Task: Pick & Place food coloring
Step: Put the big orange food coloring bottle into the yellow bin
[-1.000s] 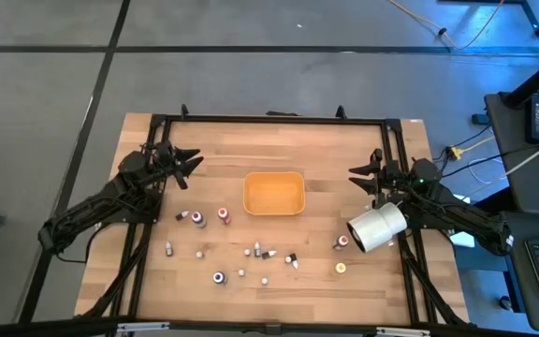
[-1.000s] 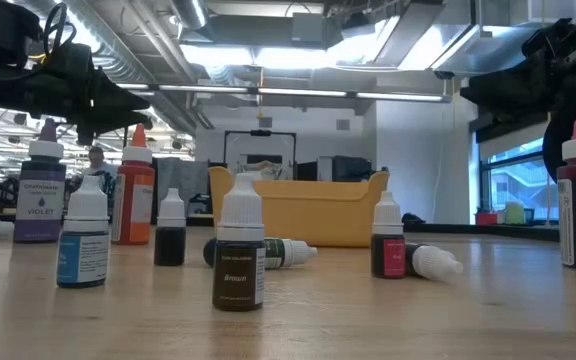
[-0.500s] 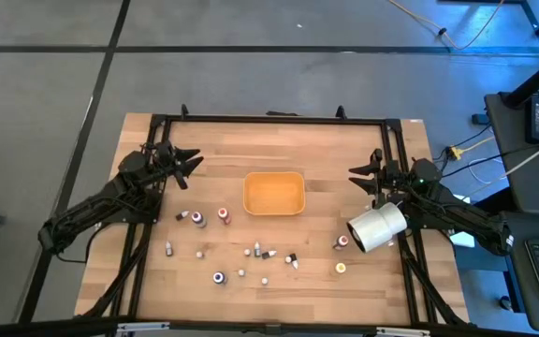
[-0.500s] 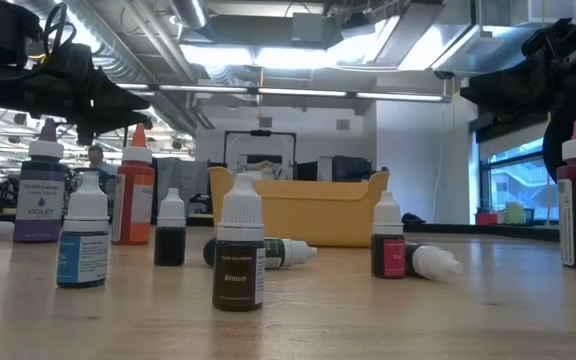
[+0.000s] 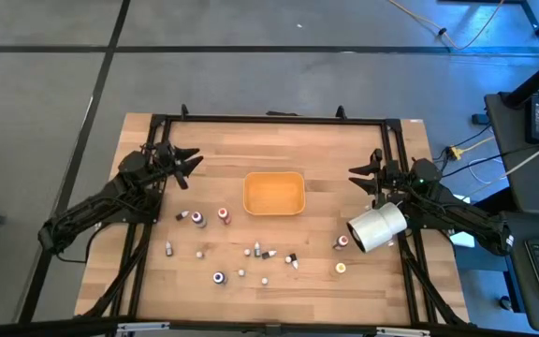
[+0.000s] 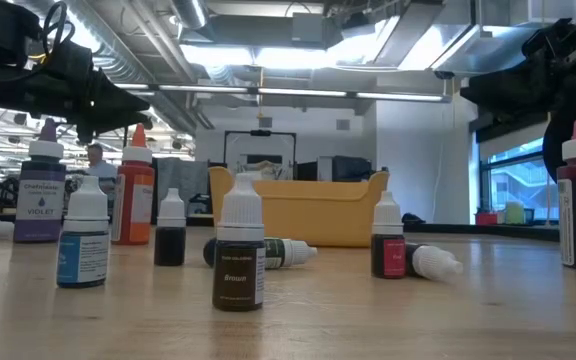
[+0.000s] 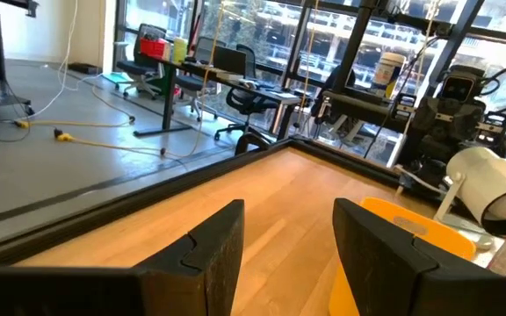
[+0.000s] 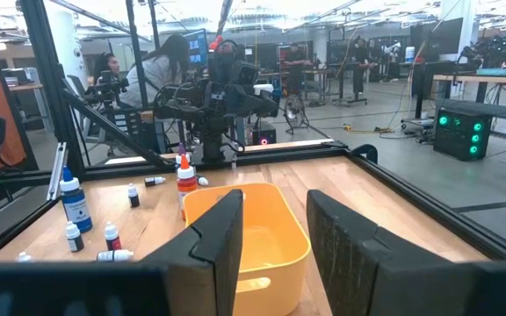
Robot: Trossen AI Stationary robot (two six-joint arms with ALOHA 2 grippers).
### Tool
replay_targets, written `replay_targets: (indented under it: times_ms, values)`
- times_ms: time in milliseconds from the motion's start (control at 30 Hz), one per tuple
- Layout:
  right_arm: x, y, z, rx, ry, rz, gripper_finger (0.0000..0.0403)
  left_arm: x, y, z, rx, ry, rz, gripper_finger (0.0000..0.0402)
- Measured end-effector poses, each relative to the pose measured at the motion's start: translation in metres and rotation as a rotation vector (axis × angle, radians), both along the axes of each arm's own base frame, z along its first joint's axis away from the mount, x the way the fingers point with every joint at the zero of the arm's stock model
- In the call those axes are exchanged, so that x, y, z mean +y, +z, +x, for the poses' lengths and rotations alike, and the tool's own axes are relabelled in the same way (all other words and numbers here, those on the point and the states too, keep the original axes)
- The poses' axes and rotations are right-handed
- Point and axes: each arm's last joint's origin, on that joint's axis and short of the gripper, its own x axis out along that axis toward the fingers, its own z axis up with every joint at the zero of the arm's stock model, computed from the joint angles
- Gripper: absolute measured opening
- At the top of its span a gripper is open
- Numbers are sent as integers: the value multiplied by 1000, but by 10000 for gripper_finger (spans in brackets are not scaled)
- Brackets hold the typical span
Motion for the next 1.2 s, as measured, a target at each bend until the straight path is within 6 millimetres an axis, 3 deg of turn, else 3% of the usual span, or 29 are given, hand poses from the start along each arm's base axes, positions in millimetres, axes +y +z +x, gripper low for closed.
replay_targets:
  times_ms: [300,800,1200]
  values:
    - [0,0,0,-5,4,47,131,0,0,0,1,-3,6,171]
    - [0,0,0,-4,0,34,131,-7,2,3,9,-253,74,171]
    - [-6,0,-1,-5,-215,-8,131,-7,2,3,6,-266,68,171]
